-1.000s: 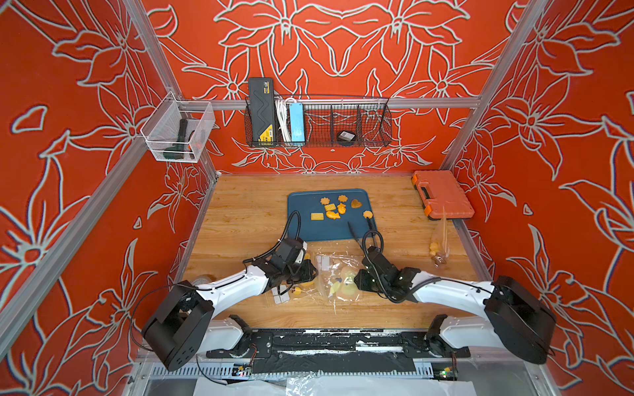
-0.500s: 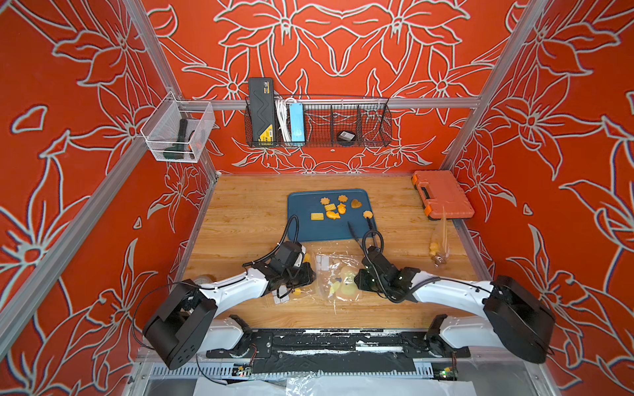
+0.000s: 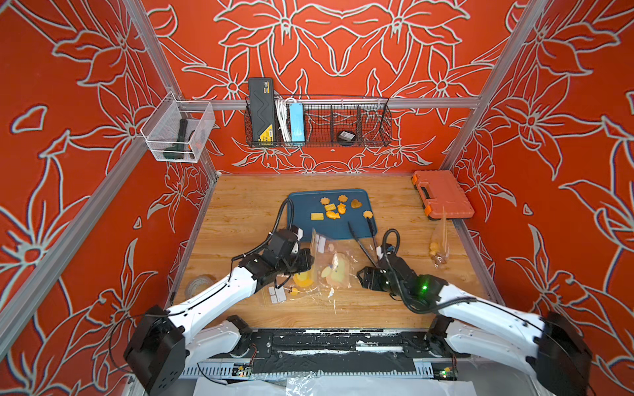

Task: Put the cookies into a resealable bag to prevent moisture
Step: Pick up the ziploc bag, then pick up the clamp from the center of the board.

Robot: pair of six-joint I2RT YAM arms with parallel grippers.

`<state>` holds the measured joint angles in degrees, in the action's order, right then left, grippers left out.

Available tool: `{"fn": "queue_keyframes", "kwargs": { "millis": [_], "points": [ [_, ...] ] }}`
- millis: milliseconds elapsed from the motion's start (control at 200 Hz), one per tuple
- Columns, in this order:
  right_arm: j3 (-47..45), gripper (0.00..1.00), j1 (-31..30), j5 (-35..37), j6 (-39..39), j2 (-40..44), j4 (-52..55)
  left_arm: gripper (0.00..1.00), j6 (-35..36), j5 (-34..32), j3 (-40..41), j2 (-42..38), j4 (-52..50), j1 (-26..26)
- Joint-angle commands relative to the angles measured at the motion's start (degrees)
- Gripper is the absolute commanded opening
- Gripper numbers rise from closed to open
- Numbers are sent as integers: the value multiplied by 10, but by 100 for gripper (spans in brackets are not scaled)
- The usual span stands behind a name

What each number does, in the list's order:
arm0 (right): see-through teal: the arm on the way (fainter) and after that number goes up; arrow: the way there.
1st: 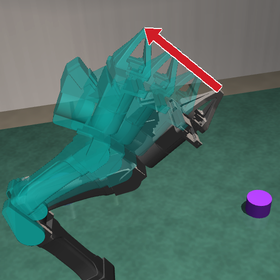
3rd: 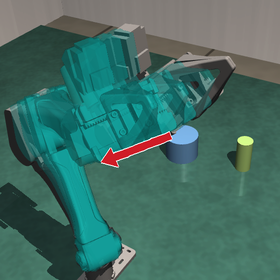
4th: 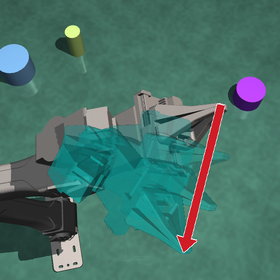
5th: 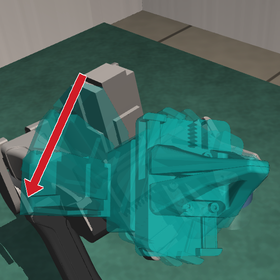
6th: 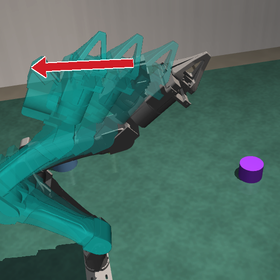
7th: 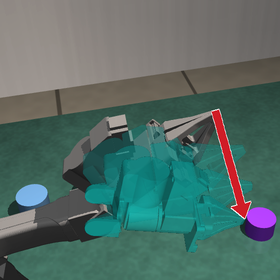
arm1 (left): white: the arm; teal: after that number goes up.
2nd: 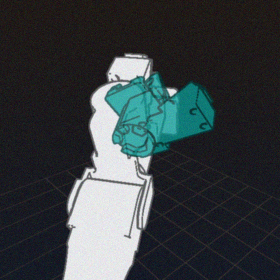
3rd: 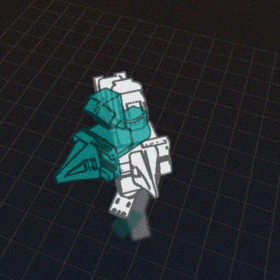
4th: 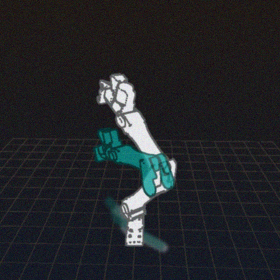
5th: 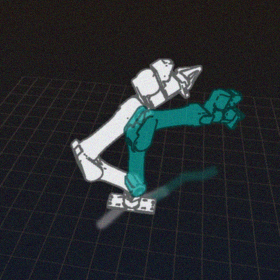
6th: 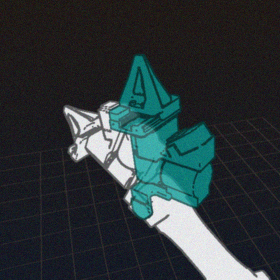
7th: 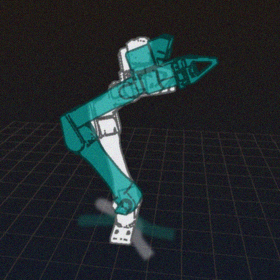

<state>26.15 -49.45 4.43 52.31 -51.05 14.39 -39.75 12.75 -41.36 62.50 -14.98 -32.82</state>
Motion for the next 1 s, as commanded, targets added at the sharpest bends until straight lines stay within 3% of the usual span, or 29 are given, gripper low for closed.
{"fn": "queue_keyframes", "kwargs": {
  "millis": [0, 60, 175, 310, 365, 405, 490, 656, 791, 991],
  "points": [
    [36, 98, 10, 64, -79, 50, 78, 0, 82, -80, -88, 1, -116, 21],
    [63, 98, 27, 69, -108, 37, 122, 0, 120, -136, -152, 17, -179, 42],
    [125, 99, 65, 76, -152, -46, 207, 0, 174, -314, -283, 55, -300, 129],
    [182, 99, 98, 63, -208, -139, 240, 0, 211, -583, -416, 114, -382, 196],
    [202, 99, 116, 45, -221, -173, 249, 0, 217, -623, -453, 135, -388, 207],
    [211, 98, 123, 37, -228, -190, 248, 0, 232, -601, -464, 149, -373, 205],
    [214, 97, 133, 20, -233, -199, 228, 0, 258, -474, -456, 195, -352, 196],
    [214, 98, 148, 46, -243, -229, 232, 0, 260, -385, -376, 277, -299, 152],
    [217, 98, 150, -1, -288, -268, 204, 0, 269, -236, -314, 265, -200, 153],
    [218, 98, 154, 1, -306, -309, 158, 0, 268, -102, -254, 256, -129, 181]
  ]
}}
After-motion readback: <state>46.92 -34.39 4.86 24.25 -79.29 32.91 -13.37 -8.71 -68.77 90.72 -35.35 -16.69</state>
